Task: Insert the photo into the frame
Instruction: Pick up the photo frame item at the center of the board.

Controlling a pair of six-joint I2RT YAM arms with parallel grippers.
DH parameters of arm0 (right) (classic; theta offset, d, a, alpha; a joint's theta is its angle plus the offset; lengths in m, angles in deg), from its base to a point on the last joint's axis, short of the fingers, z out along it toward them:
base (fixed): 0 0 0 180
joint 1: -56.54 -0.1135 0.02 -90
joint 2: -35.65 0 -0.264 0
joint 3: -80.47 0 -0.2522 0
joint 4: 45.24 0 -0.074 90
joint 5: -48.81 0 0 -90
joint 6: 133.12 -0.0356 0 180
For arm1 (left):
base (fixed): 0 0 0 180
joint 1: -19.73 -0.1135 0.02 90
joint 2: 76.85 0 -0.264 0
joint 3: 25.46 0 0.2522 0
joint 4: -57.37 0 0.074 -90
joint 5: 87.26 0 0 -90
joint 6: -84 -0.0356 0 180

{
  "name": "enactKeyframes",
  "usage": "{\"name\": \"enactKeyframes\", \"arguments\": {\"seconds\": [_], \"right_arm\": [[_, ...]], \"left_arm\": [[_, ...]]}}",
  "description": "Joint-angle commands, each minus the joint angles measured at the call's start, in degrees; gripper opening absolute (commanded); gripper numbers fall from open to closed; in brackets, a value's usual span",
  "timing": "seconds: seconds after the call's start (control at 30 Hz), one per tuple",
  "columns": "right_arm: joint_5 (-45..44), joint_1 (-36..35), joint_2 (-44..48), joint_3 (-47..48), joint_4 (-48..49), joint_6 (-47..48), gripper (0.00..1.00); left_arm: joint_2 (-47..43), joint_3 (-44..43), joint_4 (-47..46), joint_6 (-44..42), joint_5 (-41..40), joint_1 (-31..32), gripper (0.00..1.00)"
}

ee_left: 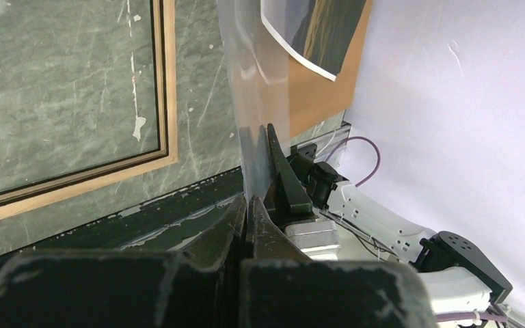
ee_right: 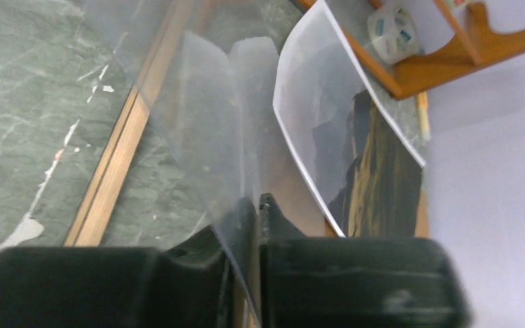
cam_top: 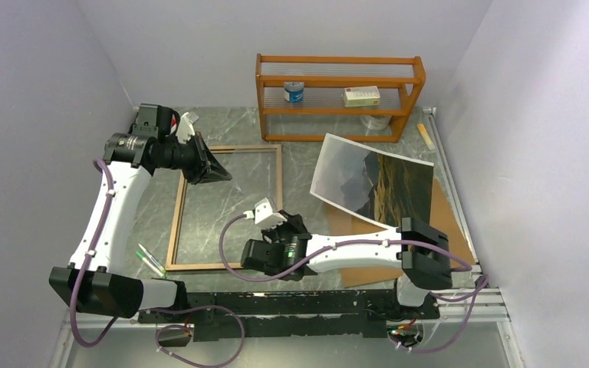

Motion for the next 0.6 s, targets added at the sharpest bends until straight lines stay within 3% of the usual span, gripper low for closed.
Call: {"name": "enactKeyframes", "arguments": {"seconds": [0.0,0.03,0.2,0.3,0.37,0.57], "right_arm": [[-3.72,-0.20,3.09,2.34,-1.50,1.09,0.06],[-3.21,-0.22,4.03,1.82,0.26,3.14,0.02],[5.17,-0.28,11.84,0.00,9.50,14.28,0.00],[10.00,-0.27,15.02,1.19,12.26,18.82,0.00],[15.26,-0.30,16.65,2.57,13.11,22.29,0.00],[28.70,-0.24,21.29,8.93,12.92,28.47,0.00]], "left_arm": [[-1.76,-4.00,1.34,0.62,-0.66,-0.54,0.04],[-1.83,-4.75,2.20,0.53,-2.02,-0.61,0.08],[-1.53,-12.60,9.22,-2.42,-13.67,-1.45,0.65],[-1.32,-19.91,13.23,-3.87,-21.72,-1.67,0.88],[-1.02,-24.79,14.86,-4.60,-26.78,-1.69,0.92],[-1.03,-38.96,17.48,-4.04,-42.02,-1.73,0.92]]}}
